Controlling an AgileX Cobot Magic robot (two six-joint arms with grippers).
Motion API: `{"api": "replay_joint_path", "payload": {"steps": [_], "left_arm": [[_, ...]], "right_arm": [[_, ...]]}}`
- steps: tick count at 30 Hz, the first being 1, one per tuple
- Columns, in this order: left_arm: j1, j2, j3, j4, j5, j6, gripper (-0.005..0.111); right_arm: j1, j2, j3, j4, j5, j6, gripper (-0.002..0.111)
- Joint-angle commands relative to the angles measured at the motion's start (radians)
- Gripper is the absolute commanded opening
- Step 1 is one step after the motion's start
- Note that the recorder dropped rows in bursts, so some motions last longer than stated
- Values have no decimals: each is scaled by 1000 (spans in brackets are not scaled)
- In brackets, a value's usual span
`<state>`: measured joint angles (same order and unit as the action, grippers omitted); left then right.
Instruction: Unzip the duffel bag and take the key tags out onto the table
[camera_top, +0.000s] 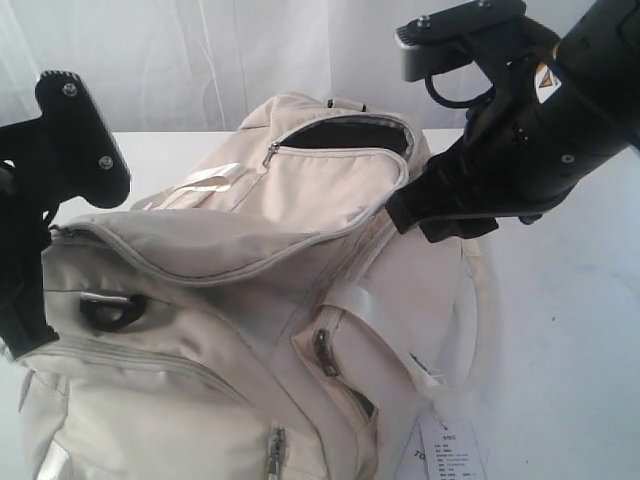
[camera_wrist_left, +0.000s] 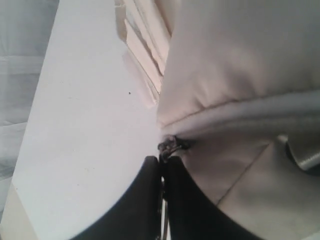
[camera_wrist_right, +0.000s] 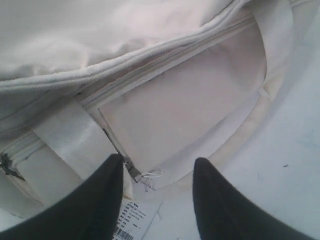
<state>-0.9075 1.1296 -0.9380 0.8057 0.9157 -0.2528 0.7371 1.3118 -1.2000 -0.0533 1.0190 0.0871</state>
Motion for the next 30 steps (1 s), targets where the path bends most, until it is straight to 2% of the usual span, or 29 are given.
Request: {"api": "replay_joint_path", "payload": {"steps": [1, 5, 7, 11, 14, 17, 21, 27, 30], "left_arm": [[83, 11, 0, 95, -21, -21, 3], [171, 32, 0, 115, -89, -21, 20], [203, 40, 0, 92, -123, -21, 34], [219, 51, 0, 17, -132, -21, 61], [219, 51, 0, -79, -130, -19, 74], [219, 49, -8, -225, -122, 39, 77], [219, 45, -53, -339, -73, 115, 76], [219, 45, -195, -420, 57, 157, 76], [219, 45, -256, -583, 80, 271, 76]], "right_arm": [[0, -4, 5, -8, 12, 3, 42], [0, -4, 5, -8, 14, 3, 42], [0, -4, 5, -8, 21, 3, 42], [0, -4, 5, -8, 21, 3, 42], [0, -4, 5, -8, 20, 3, 42], [0, -4, 5, -8, 20, 3, 42], [0, -4, 5, -8, 13, 3, 42], [0, -4, 5, -8, 11, 6, 42], [0, -4, 5, -8, -2, 6, 42]]}}
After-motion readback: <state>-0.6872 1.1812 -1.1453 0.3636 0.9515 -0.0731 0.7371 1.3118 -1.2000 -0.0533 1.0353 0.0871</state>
